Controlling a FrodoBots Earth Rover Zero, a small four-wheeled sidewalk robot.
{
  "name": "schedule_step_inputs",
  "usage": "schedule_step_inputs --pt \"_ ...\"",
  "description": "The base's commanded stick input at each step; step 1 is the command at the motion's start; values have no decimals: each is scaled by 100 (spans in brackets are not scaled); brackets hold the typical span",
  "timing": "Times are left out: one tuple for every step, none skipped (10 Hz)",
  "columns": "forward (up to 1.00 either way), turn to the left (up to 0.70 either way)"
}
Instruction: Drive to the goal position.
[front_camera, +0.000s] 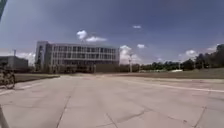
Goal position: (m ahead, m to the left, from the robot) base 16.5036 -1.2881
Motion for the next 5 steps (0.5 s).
schedule_step_inputs --pt "88 10" --pt "85 10" --pt "85 10" --pt "85 10" --pt "85 10"
